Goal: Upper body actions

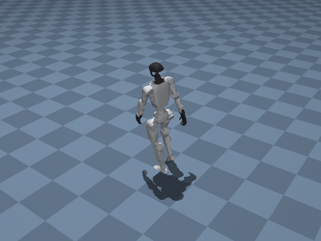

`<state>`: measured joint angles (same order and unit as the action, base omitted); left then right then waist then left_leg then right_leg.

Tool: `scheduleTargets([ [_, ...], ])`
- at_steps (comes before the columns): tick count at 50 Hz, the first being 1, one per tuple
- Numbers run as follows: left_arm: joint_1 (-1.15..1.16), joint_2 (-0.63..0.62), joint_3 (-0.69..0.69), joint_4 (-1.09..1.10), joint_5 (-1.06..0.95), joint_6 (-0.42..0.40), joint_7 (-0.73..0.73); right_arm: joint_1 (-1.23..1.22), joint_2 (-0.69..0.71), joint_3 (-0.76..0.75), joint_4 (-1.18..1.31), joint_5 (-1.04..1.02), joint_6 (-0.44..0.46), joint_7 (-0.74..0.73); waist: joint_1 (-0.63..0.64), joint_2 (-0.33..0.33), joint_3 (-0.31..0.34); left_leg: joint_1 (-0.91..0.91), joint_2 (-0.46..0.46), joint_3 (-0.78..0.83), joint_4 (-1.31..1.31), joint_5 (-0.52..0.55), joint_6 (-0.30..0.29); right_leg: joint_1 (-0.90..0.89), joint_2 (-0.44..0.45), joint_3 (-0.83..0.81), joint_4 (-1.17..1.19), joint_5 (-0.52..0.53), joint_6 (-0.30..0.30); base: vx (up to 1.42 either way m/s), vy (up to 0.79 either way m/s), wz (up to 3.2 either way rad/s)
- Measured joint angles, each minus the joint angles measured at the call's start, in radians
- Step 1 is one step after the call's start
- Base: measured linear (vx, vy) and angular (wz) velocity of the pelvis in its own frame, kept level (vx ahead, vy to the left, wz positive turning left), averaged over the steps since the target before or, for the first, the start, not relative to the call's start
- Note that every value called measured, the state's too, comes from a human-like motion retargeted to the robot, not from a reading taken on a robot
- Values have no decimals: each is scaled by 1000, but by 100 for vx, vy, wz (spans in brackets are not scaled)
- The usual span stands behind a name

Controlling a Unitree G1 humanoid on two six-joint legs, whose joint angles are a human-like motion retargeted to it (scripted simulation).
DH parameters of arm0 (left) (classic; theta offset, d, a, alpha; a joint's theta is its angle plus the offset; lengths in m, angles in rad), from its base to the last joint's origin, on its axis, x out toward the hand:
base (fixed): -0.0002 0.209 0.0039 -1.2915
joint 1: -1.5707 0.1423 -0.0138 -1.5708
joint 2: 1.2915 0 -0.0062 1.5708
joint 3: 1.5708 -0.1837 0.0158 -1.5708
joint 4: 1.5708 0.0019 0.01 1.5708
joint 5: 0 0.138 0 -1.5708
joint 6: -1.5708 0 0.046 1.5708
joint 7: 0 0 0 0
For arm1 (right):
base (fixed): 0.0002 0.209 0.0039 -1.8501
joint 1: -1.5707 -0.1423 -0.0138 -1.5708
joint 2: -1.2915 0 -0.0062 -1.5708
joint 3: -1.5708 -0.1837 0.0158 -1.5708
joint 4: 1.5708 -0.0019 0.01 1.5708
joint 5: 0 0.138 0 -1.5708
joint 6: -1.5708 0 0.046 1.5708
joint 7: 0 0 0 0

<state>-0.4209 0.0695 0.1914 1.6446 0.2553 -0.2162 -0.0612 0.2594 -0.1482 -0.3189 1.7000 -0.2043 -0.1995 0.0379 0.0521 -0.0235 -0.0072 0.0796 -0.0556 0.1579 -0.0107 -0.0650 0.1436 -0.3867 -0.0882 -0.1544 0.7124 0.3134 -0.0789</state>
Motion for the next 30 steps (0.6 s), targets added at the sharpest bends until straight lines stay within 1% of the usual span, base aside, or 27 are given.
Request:
scheduleTargets([
  [2,23,-3,-5,12,2,1,-1,-21,4,1,0,10,-4,9,10,-2,-11,-1,-4,1,0,-3,-2,64,15,17,-86,19,12,0,0,0],
  [5,58,-11,-5,24,3,5,8,-52,6,5,-13,15,-8,20,18,-9,-24,-4,-17,-3,2,-8,-4,163,26,45,-228,52,50,-3,-1,1],
  [7,77,-13,-4,32,3,7,16,-72,3,15,-26,5,-10,26,24,-18,-29,-5,-30,0,2,-12,-7,224,29,71,-326,-2,98,-12,-3,0],
  [10,104,-13,-8,39,19,8,21,-95,-2,31,-46,-19,-10,25,28,-34,-38,-6,-54,-1,5,-19,-12,302,18,30,-474,-104,116,-12,-1,3],
  [12,117,-11,-8,42,30,11,24,-107,-2,36,-56,-31,-11,25,33,-47,-45,-7,-68,0,5,-23,-18,335,10,-10,-554,-135,135,-17,-4,-7],
  [15,132,-10,0,43,44,15,24,-121,-2,37,-64,-36,-14,26,59,-62,-52,-10,-77,20,6,-32,-28,363,3,-37,-641,-143,186,-21,-6,-29],
  [18,148,-5,18,26,47,18,18,-133,-1,39,-66,-35,-15,23,72,-66,-55,-13,-69,40,7,-41,-43,362,8,-38,-672,-128,213,-27,-9,-33],
  [24,218,10,63,-25,36,20,-7,-158,-14,53,-21,-5,-11,16,57,-58,-46,-8,-43,49,16,-57,-74,349,31,-19,-663,-121,179,-27,-5,-8],
  [30,338,40,136,-3,34,43,-5,-171,-14,70,0,66,12,-7,65,-52,-37,-21,-9,50,96,-97,-114,372,48,-15,-674,-115,146,-24,1,6],
])
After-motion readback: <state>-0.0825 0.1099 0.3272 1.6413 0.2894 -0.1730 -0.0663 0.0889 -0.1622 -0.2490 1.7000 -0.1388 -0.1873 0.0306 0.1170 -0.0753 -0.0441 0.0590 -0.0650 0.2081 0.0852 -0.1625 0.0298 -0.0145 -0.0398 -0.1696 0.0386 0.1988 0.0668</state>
